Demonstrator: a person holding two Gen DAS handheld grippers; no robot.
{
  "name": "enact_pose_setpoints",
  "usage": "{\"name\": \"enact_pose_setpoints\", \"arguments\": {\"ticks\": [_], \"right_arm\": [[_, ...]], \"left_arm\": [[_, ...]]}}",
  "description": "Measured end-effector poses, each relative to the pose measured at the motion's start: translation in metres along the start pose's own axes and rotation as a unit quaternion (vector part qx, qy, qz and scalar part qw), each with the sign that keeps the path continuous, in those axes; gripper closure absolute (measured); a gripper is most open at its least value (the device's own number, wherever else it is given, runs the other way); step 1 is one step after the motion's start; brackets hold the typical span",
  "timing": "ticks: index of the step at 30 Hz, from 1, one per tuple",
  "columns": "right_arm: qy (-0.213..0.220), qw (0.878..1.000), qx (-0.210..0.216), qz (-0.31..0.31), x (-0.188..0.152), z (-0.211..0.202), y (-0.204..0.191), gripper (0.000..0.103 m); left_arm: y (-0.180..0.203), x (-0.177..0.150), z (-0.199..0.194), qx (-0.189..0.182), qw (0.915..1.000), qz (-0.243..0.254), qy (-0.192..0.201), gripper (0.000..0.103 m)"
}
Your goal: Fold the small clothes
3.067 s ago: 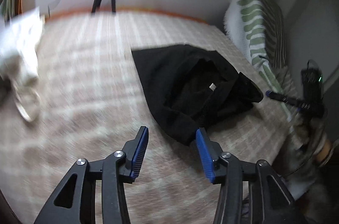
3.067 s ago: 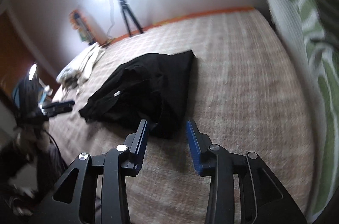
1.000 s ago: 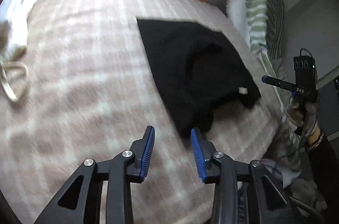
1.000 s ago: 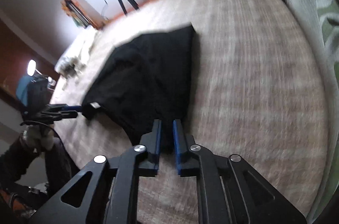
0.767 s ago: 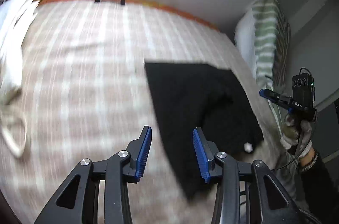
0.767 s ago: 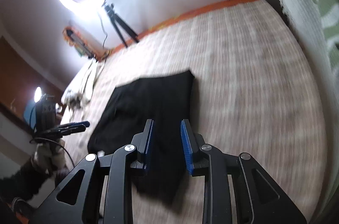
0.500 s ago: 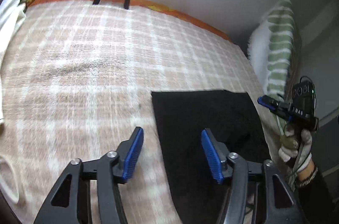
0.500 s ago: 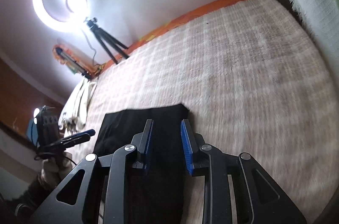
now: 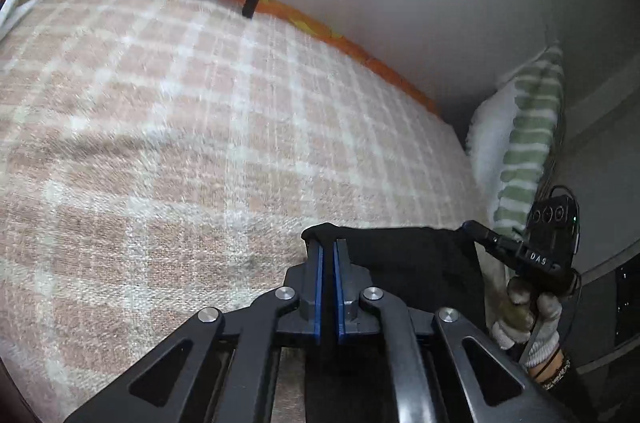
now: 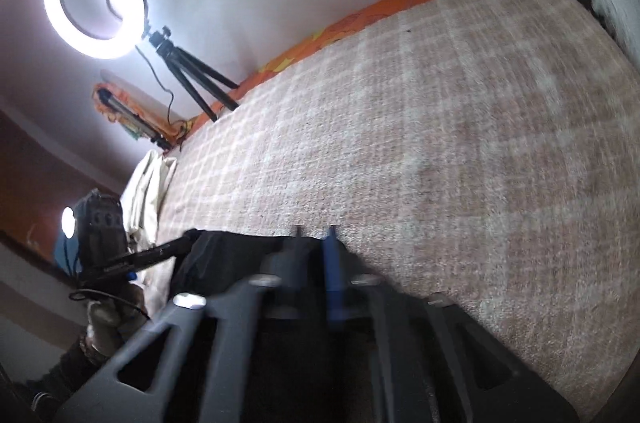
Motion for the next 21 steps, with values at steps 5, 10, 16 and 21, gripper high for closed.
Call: {"name": "enact_pose_setpoints", "arguments": {"ticks": [5,10,16,21], "right_arm": [[0.02,0.999,-0.032,-0.011,0.008,-0.01,0.0,0.103],[0.025,0.999,-0.048,0.001,0.011,-0.011,0.009,0.103],[0.03,0.998,-0.06,0.014,0.01,-0.02,0.011,0.094],[0.017,0.999,-0.024,0.018,0.002,-0.022,0.014,0.082]], "left_arm": [[-0.006,0.002,0.004,0.025,0.9997,0.004,0.004,0.102],[-0.01,0.003,0.004,0.024,0.9996,-0.002,0.012,0.102],[-0.021,0.01,-0.007,0.017,0.9995,-0.016,0.022,0.075],[-0.022,0.014,-0.002,0.005,0.9998,-0.011,0.014,0.063]]}}
Point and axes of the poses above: each gripper's, at about its wrist camera, not at the fingertips, and z roughly the way its jaws point, y to its right, x to its top, the point moved 5 cm from there along z, roughly the way its jaws point, and after that the axes turned 10 degrees about -y, right-handed, at the moved point
